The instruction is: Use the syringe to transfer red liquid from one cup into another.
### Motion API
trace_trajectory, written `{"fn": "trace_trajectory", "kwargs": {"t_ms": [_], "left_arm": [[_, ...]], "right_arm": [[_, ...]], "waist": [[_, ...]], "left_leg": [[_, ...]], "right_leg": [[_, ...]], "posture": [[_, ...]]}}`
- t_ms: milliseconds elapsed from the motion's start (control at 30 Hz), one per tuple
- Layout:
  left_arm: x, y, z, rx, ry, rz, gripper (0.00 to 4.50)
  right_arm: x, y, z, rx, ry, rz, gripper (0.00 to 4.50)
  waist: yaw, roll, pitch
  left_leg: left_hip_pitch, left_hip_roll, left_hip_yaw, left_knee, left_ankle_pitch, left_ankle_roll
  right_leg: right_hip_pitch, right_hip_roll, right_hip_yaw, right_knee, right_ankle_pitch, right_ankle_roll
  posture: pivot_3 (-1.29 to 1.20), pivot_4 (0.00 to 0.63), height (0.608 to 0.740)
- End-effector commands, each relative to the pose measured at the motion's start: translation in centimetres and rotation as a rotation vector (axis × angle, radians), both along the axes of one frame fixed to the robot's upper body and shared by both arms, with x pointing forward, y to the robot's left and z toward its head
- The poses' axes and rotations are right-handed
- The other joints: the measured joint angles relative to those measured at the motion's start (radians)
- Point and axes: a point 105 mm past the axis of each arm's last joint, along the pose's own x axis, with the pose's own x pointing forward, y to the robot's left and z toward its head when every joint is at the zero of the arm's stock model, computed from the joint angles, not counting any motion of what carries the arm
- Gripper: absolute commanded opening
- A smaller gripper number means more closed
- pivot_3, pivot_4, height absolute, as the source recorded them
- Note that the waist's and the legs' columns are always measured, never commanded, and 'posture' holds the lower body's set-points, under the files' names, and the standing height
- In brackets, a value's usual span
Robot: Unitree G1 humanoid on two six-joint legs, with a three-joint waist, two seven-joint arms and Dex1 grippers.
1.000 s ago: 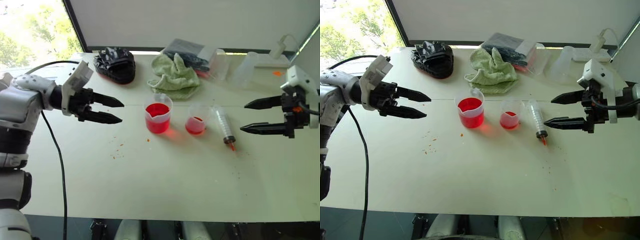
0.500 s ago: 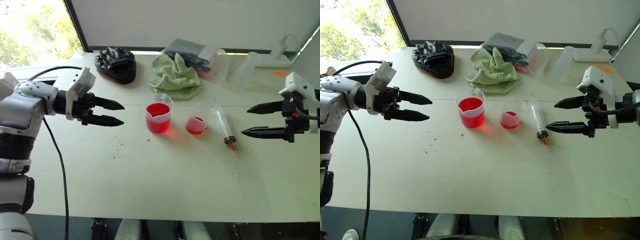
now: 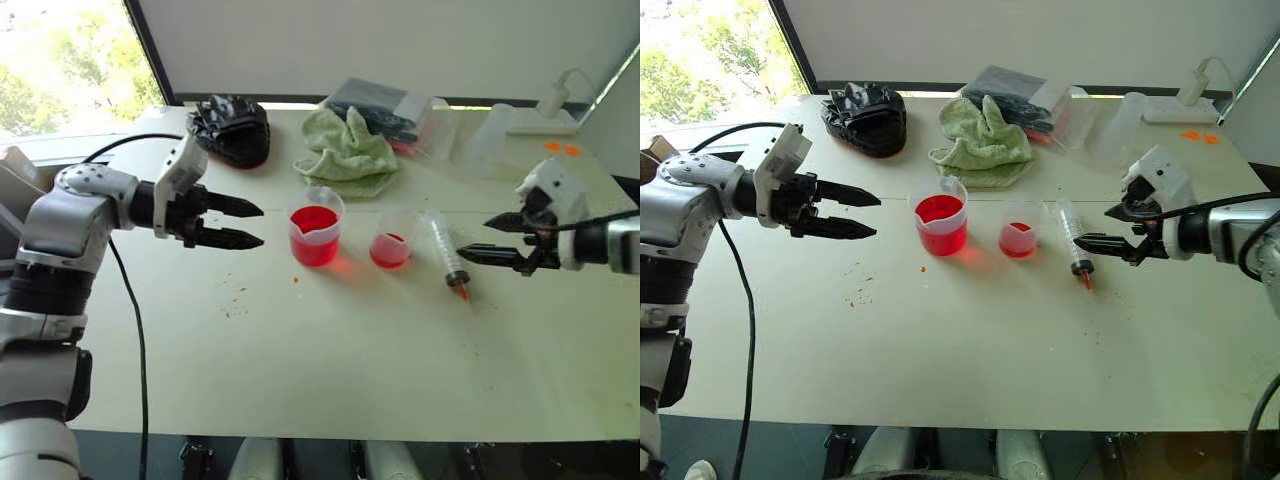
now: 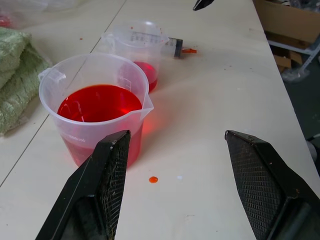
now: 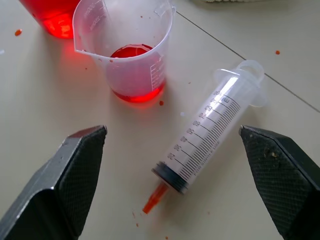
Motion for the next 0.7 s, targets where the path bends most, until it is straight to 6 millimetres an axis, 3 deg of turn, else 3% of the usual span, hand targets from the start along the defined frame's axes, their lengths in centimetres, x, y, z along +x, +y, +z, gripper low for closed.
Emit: {"fn": "trace_trajectory", "kwargs": {"t_ms": [33,300,700], "left_arm": [[0.2,-0.2,1.5,-0.007,-0.068,-0.004,3.16],[-0.1,-0.7,1.7,-0.027,-0.086,-0.003,3.16],[-1.2,-0.4,1.6,-0.027,-0.116,0.040,3.16]], "right_arm": [[1.3,-0.7,0.0,0.020,0.019,-0.137,4.43],[4.1,-0.5,-1.6,0.094,0.168,-0.336,4.43],[6.5,-1.0,-4.0,-0.040,0.198,-0.359,4.43]], "waist": [[0.001,0.000,0.000],[0.002,0.000,0.000],[-0.003,0.000,0.000]], "left_leg": [[0.000,0.000,0.000,0.000,0.000,0.000],[-0.002,0.000,0.000,0.003,0.000,0.000],[-0.010,0.000,0.000,0.005,0.000,0.000]], "right_leg": [[0.000,0.000,0.000,0.000,0.000,0.000],[-0.001,0.000,0.000,0.001,0.000,0.000],[-0.009,0.000,0.000,0.004,0.000,0.000]], "posture": [[0.00,0.150,0.711],[0.00,0.150,0.711],[0.00,0.150,0.711]]}}
